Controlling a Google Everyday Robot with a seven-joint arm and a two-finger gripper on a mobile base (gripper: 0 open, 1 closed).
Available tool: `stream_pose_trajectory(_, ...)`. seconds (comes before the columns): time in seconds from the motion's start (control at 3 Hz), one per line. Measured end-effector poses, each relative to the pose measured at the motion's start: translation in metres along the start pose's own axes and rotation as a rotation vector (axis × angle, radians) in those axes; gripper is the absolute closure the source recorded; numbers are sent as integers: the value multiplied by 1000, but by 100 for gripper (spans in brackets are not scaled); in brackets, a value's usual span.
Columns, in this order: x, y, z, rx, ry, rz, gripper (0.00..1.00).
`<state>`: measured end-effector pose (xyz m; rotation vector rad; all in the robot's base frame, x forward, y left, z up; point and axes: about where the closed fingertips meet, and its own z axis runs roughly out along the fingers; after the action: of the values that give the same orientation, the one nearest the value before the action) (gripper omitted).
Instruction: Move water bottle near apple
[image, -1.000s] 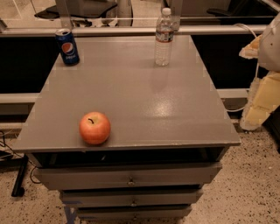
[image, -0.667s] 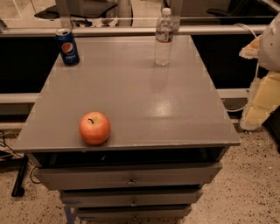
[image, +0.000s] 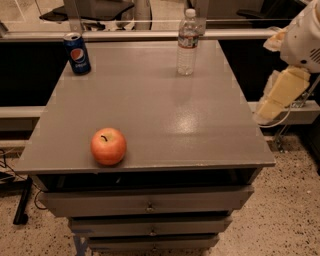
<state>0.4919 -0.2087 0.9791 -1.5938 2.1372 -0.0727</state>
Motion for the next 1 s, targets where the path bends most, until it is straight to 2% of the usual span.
stream_pose_trajectory(0.33, -15, -57, 27, 60, -121, 93, 0)
stream_pose_trajectory(0.67, -35, -116, 56, 105, -283, 222, 0)
stream_pose_trajectory(1.0, -60, -154, 90, 92, -460, 333, 0)
